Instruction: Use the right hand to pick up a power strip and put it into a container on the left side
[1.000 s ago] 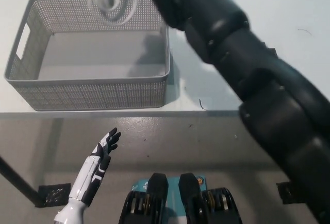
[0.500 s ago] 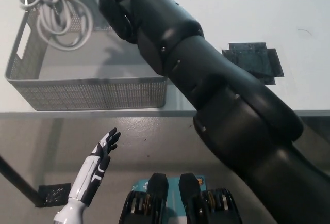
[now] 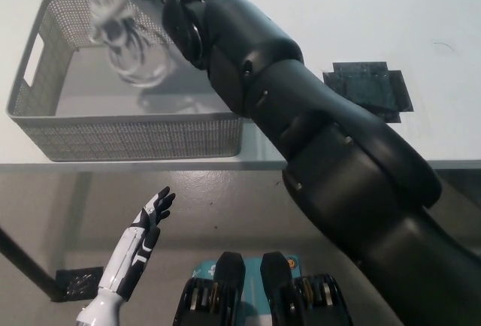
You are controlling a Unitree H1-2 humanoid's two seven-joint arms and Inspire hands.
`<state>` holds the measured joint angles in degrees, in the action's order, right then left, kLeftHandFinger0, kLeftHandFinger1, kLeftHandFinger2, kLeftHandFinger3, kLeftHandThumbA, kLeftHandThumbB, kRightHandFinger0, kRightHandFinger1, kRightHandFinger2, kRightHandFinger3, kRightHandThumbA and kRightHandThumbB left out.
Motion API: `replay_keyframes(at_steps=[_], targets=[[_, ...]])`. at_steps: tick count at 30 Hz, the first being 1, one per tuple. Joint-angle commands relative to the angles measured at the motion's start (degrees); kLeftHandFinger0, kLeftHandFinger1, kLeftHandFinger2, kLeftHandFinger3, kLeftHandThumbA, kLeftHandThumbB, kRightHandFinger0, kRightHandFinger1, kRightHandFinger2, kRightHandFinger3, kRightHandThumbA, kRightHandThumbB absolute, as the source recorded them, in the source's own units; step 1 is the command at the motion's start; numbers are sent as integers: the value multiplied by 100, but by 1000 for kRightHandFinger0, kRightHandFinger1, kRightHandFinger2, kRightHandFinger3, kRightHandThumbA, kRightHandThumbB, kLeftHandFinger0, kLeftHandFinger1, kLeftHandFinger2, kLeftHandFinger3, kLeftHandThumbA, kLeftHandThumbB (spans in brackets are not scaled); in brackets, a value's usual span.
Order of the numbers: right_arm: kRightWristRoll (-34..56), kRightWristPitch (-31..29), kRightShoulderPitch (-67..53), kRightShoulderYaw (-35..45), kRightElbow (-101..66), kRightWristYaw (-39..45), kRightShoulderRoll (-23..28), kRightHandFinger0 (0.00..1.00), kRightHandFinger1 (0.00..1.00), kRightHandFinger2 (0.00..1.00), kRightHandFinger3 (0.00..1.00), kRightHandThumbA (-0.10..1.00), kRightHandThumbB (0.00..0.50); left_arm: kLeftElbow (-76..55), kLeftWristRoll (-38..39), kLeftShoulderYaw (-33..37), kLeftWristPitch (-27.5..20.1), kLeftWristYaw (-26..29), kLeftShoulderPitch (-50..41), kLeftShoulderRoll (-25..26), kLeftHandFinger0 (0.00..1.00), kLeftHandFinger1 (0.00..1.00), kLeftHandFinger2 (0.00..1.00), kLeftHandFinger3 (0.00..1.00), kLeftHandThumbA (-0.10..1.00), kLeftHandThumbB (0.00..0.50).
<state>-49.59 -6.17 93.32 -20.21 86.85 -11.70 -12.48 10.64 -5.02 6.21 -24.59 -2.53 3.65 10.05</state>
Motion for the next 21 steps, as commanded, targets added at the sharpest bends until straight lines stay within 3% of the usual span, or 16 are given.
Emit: replay_keyframes(at_steps=[1, 5, 6, 7, 8, 9, 10, 11, 12, 13, 14, 15, 17, 18, 19, 21], targets=[[1111, 1505, 2208, 490, -169, 4758, 407, 1000, 1000, 1000, 1000, 680, 449, -271, -45, 31, -234, -79, 213, 207, 1000, 1000, 1000, 1000, 1000, 238], [1140, 1452, 2439, 489, -145, 5701, 557, 1000, 1000, 1000, 1000, 703, 500, -254, -73, 47, -234, -86, 258, 230, 1000, 1000, 1000, 1000, 1000, 237], [1217, 1422, 2450, 550, -146, 5917, 574, 1000, 1000, 1000, 1000, 631, 492, -257, -95, 52, -234, -76, 262, 236, 1000, 1000, 1000, 1000, 1000, 237], [1304, 1506, 2455, 624, -145, 6063, 578, 820, 912, 1000, 1000, 557, 493, -258, -106, 55, -234, -70, 264, 238, 1000, 1000, 1000, 1000, 1000, 236], [1494, 1788, 2468, 800, -135, 6332, 580, 496, 606, 719, 912, 455, 463, -259, -109, 55, -234, -69, 263, 237, 1000, 1000, 1000, 1000, 1000, 233], [1630, 1970, 2474, 928, -130, 6520, 586, 364, 492, 617, 857, 428, 454, -263, -108, 55, -234, -73, 262, 236, 1000, 1000, 1000, 1000, 1000, 233], [1737, 1932, 2462, 1026, -140, 6638, 601, 444, 486, 551, 729, 354, 452, -268, -82, 53, -234, -88, 259, 229, 1000, 1000, 1000, 1000, 1000, 233], [1648, 1608, 2448, 936, -157, 6740, 605, 582, 672, 720, 809, 422, 439, -282, -120, 45, -234, -81, 246, 223, 1000, 1000, 1000, 1000, 1000, 236], [1611, 1497, 2459, 902, -165, 6811, 603, 627, 717, 777, 916, 451, 432, -285, -129, 45, -234, -76, 242, 221, 1000, 1000, 1000, 1000, 1000, 237], [1627, 1518, 2482, 923, -170, 6864, 598, 558, 717, 804, 1000, 409, 427, -279, -131, 45, -234, -78, 243, 222, 1000, 1000, 1000, 1000, 1000, 237], [1742, 1685, 2531, 1046, -180, 6889, 592, 359, 680, 788, 1000, 341, 418, -273, -135, 45, -234, -86, 244, 223, 1000, 1000, 1000, 1000, 1000, 238], [1877, 1743, 2565, 1183, -200, 6908, 615, 374, 731, 813, 1000, 355, 371, -280, -135, 44, -234, -91, 242, 219, 1000, 1000, 1000, 1000, 1000, 237], [2244, 1777, 2581, 1536, -247, 6919, 684, 285, 661, 867, 1000, 472, 372, -294, -151, 47, -234, -88, 238, 219, 1000, 1000, 1000, 1000, 1000, 235], [2551, 1764, 2585, 1838, -292, 6864, 762, 287, 656, 904, 1000, 597, 393, -289, -161, 54, -234, -84, 244, 227, 1000, 1000, 1000, 1000, 1000, 233], [2727, 1770, 2594, 2017, -313, 6900, 822, 318, 674, 904, 1000, 774, 329, -283, -160, 49, -234, -93, 244, 225, 1000, 1000, 1000, 1000, 1000, 239], [2925, 1857, 2624, 2249, -335, 6915, 907, 353, 704, 915, 1000, 992, 373, -278, -163, 41, -234, -104, 242, 221, 1000, 1000, 1000, 1000, 1000, 241]])
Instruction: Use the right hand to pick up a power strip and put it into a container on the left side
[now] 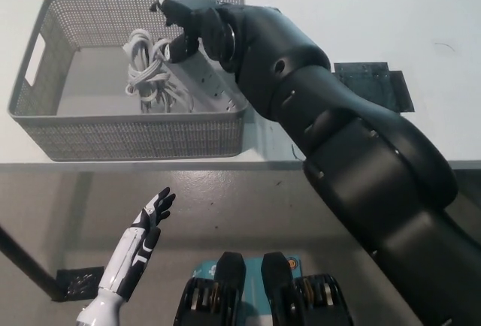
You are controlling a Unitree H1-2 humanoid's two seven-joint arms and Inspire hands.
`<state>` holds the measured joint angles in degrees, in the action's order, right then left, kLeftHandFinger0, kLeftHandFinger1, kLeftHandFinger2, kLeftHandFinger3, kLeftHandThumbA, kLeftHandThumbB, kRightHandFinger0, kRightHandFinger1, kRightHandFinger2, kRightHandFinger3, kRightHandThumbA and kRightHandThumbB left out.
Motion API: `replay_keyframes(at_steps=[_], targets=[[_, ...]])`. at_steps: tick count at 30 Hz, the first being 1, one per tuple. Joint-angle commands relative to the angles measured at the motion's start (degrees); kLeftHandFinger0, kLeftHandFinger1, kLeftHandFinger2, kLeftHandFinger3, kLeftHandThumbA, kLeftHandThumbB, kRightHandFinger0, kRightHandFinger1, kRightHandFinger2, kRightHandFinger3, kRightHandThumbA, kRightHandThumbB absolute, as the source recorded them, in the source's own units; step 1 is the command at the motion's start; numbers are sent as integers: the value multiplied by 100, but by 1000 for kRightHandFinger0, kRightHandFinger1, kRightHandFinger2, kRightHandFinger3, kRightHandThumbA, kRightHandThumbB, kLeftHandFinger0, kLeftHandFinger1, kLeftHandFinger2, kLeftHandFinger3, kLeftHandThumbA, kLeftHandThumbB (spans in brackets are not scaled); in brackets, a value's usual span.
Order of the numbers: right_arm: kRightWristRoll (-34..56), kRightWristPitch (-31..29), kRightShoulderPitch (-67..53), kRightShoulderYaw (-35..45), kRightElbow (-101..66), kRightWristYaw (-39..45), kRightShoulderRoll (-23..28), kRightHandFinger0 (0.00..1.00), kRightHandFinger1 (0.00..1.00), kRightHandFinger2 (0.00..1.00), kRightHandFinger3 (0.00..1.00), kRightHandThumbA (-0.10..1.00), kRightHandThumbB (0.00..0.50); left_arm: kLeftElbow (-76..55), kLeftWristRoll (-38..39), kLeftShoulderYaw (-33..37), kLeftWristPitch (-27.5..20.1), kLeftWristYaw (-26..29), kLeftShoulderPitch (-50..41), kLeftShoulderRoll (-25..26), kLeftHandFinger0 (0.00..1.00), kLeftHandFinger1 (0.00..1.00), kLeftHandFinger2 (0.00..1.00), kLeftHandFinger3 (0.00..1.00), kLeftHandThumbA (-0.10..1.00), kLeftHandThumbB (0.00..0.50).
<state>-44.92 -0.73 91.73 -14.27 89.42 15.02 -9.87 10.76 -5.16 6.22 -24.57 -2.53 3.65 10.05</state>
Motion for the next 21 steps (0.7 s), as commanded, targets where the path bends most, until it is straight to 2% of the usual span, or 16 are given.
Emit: replay_keyframes(at_steps=[1, 3, 4, 5, 8, 9, 10, 11, 12, 13, 14, 15, 16, 17, 18, 21], targets=[[2559, 1437, 2814, 1777, -607, 4097, 693, 421, 811, 983, 1000, 1000, 422, -289, -166, 37, -235, -96, 240, 220, 1000, 1000, 1000, 1000, 1000, 246], [2786, 1669, 2883, 2095, -647, 3852, 804, 366, 889, 1000, 1000, 1000, 414, -289, -220, 35, -235, -69, 236, 221, 1000, 1000, 1000, 1000, 1000, 246], [2848, 1612, 2895, 2195, -666, 3922, 893, 443, 962, 1000, 1000, 1000, 345, -265, -221, 50, -235, -78, 252, 237, 1000, 1000, 1000, 1000, 1000, 240], [2959, 1572, 2942, 2343, -688, 3998, 1023, 253, 852, 1000, 1000, 984, 303, -267, -221, 56, -235, -81, 246, 246, 1000, 1000, 1000, 1000, 1000, 238], [2932, 1629, 3141, 2438, -762, 4165, 1279, 251, 792, 982, 1000, 946, 301, -270, -220, 59, -235, -111, 219, 253, 1000, 1000, 1000, 1000, 1000, 242], [2917, 1668, 3203, 2456, -766, 4339, 1357, 231, 789, 992, 1000, 953, 254, -264, -196, 59, -235, -126, 226, 253, 1000, 1000, 1000, 1000, 1000, 247], [2896, 1671, 3248, 2448, -759, 4461, 1412, 235, 794, 1000, 1000, 879, 198, -259, -178, 57, -235, -136, 233, 254, 1000, 1000, 1000, 1000, 1000, 246], [2830, 1702, 3328, 2418, -728, 4677, 1518, 281, 850, 1000, 1000, 669, 165, -250, -157, 55, -235, -146, 241, 253, 1000, 1000, 1000, 1000, 1000, 241], [2760, 1750, 3396, 2393, -692, 4838, 1590, 305, 879, 1000, 1000, 562, 155, -242, -146, 49, -235, -138, 243, 244, 1000, 1000, 1000, 1000, 1000, 241], [2727, 1698, 3410, 2380, -679, 4900, 1694, 375, 932, 1000, 1000, 335, 247, -245, -144, 47, -235, -139, 224, 238, 1000, 1000, 1000, 1000, 1000, 248], [2683, 1628, 3416, 2351, -673, 4949, 1758, 417, 952, 1000, 1000, 327, 264, -251, -144, 49, -235, -138, 206, 229, 1000, 1000, 1000, 1000, 1000, 248], [2665, 1344, 3429, 2320, -720, 5008, 1869, 604, 1000, 1000, 1000, 808, 382, -246, -162, 57, -235, -134, 214, 237, 1000, 1000, 1000, 1000, 1000, 246], [2681, 1178, 3450, 2328, -753, 5131, 1972, 724, 1000, 1000, 1000, 937, 429, -243, -165, 62, -235, -137, 217, 240, 1000, 1000, 1000, 1000, 1000, 245], [2719, 1227, 3455, 2376, -751, 5200, 2008, 876, 1000, 1000, 1000, 1000, 486, -244, -171, 67, -235, -138, 214, 236, 1000, 1000, 1000, 1000, 1000, 244], [2935, 1400, 3449, 2598, -799, 5128, 2137, 1000, 1000, 1000, 1000, 1000, 499, -227, -183, 78, -235, -137, 210, 231, 1000, 1000, 1000, 1000, 1000, 245], [3314, 1485, 3413, 3002, -1073, 4540, 2353, 1000, 1000, 1000, 1000, 1000, 500, -213, -191, 83, -235, -125, 206, 217, 1000, 1000, 1000, 1000, 1000, 238]])
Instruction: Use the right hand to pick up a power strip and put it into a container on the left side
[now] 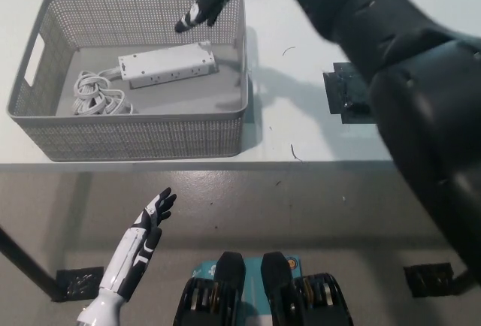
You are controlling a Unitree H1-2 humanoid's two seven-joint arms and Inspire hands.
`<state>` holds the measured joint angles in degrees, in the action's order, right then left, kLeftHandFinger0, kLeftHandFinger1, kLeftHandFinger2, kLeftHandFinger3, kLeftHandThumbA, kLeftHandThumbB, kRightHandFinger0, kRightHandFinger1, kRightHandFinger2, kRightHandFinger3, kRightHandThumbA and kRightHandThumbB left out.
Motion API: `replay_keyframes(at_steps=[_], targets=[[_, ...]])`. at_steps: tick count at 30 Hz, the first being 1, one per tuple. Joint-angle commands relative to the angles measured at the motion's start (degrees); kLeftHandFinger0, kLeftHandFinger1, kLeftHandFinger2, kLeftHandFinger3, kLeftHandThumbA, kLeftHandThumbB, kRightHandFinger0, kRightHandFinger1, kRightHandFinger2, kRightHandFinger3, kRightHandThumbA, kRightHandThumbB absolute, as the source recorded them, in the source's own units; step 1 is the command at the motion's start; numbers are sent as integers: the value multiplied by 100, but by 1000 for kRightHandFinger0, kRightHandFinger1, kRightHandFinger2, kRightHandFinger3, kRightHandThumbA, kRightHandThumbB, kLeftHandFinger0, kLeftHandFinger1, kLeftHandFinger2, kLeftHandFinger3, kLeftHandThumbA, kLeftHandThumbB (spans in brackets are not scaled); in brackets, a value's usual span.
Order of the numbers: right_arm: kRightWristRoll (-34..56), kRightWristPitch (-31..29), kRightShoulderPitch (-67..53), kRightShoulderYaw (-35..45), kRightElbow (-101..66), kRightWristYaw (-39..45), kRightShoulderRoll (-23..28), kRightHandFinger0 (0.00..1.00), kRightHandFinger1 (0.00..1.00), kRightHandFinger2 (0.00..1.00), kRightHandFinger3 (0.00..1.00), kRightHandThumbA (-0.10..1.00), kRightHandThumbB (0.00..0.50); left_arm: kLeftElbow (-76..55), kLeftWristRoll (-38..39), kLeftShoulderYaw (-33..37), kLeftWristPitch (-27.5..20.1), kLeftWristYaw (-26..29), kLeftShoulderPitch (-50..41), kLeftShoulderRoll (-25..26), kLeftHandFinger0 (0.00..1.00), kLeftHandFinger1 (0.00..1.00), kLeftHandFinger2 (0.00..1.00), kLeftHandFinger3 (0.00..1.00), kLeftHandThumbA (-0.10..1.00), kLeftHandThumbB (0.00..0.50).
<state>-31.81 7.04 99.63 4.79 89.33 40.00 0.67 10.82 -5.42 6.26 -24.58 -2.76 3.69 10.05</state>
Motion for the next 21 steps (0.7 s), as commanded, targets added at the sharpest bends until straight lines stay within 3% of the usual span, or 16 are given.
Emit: replay_keyframes(at_steps=[1, 6, 8, 11, 15, 19, 20, 21], targets=[[2109, 695, 2600, 1217, -1230, 1831, 1376, 1000, 1000, 1000, 1000, 1000, 500, -216, -171, 80, -235, -85, 188, 213, 1000, 1000, 1000, 1000, 999, 240], [2404, 792, 2420, 1399, -2124, 2088, 1801, 1000, 1000, 1000, 1000, 1000, 500, -182, -186, 59, -235, -43, 211, 198, 1000, 1000, 1000, 1000, 1000, 251], [2562, 1116, 2030, 1410, -3164, 2137, 1867, 1000, 1000, 1000, 1000, 1000, 493, -172, -189, 45, -235, -34, 214, 201, 1000, 1000, 1000, 1000, 1000, 251], [2917, 1948, 1035, 1399, -5658, 2216, 1941, 1000, 1000, 1000, 1000, 1000, 442, -144, -157, 76, -235, -73, 205, 204, 1000, 1000, 1000, 1000, 999, 256], [3369, 1989, 301, 1428, -7345, 2109, 1978, 1000, 1000, 1000, 1000, 1000, 473, -135, -207, 87, -235, -34, 219, 192, 1000, 1000, 1000, 1000, 991, 248], [3726, 1989, -834, 1703, -9827, 1637, 1982, 1000, 1000, 1000, 1000, 1000, 351, -142, -283, 81, -235, 13, 226, 189, 1000, 1000, 1000, 1000, 1000, 244], [3603, 1989, -1217, 1814, -10622, 1350, 1920, 1000, 1000, 1000, 1000, 1000, 348, -147, -277, 73, -235, 12, 225, 183, 1000, 1000, 1000, 1000, 1000, 243], [3437, 1989, -1498, 1863, -11196, 1126, 1866, 1000, 1000, 1000, 1000, 1000, 312, -145, -277, 69, -235, 12, 224, 181, 1000, 1000, 1000, 1000, 1000, 243]])
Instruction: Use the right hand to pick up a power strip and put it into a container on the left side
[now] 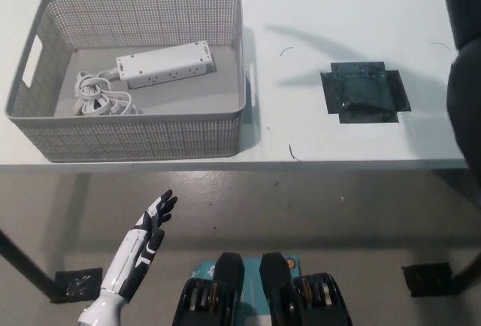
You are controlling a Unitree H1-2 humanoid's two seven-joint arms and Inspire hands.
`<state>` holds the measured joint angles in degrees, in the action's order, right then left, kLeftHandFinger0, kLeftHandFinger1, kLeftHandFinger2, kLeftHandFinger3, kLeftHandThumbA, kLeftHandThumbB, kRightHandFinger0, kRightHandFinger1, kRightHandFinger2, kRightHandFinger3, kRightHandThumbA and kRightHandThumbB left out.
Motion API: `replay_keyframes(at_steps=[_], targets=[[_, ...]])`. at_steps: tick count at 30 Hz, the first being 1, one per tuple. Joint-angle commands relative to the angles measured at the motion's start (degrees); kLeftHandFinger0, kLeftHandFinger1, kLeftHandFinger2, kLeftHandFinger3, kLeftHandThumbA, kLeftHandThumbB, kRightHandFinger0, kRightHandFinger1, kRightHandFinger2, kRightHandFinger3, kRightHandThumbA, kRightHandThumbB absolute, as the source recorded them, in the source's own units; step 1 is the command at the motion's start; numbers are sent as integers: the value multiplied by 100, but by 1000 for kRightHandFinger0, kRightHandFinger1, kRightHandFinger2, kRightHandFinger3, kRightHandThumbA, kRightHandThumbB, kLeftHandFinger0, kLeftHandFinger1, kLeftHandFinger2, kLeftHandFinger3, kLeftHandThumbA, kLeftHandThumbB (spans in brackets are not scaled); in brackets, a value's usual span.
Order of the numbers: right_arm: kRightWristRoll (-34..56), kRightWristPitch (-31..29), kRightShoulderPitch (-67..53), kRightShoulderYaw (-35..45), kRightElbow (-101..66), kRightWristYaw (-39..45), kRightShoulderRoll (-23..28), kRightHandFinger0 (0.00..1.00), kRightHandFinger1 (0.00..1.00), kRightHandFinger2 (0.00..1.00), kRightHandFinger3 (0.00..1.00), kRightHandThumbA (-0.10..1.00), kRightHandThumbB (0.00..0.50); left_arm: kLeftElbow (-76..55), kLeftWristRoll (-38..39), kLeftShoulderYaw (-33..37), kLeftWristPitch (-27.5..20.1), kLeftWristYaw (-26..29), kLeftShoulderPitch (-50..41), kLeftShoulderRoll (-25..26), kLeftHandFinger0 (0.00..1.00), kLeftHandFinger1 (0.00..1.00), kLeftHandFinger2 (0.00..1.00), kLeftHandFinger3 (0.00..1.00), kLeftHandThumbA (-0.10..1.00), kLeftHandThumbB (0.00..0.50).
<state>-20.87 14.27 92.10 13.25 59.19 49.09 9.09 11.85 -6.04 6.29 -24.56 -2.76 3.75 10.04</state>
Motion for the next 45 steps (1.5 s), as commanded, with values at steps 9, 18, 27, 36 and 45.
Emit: replay_keyframes(at_steps=[9, 18, 27, 36, 45], targets=[[1008, -442, -3148, 622, -11362, -1397, -322, 1000, 1000, 1000, 1000, 1000, 195, -202, -196, 82, -237, -30, 226, 216, 1000, 1000, 1000, 1000, 1000, 235], [116, -3991, -5759, 469, -11362, -3327, -2758, 1000, 1000, 1000, 1000, 1000, 113, -178, -181, 102, -237, -26, 159, 159, 1000, 1000, 1000, 1000, 1000, 230], [1454, -4120, -6676, -737, -11362, -3898, -3086, 1000, 1000, 1000, 1000, 941, 189, -146, -185, 98, -237, -23, 118, 161, 1000, 1000, 1000, 1000, 1000, 235], [1355, -4120, -6808, -972, -11362, -4069, -3086, 1000, 1000, 1000, 1000, 936, 227, -117, -202, 126, -237, -10, 94, 160, 1000, 1000, 1000, 1000, 1000, 239], [1318, -4120, -6959, -675, -11362, -4023, -3086, 1000, 1000, 1000, 1000, 885, 154, -70, -243, 124, -237, 21, 86, 146, 1000, 1000, 1000, 1000, 1000, 243]])
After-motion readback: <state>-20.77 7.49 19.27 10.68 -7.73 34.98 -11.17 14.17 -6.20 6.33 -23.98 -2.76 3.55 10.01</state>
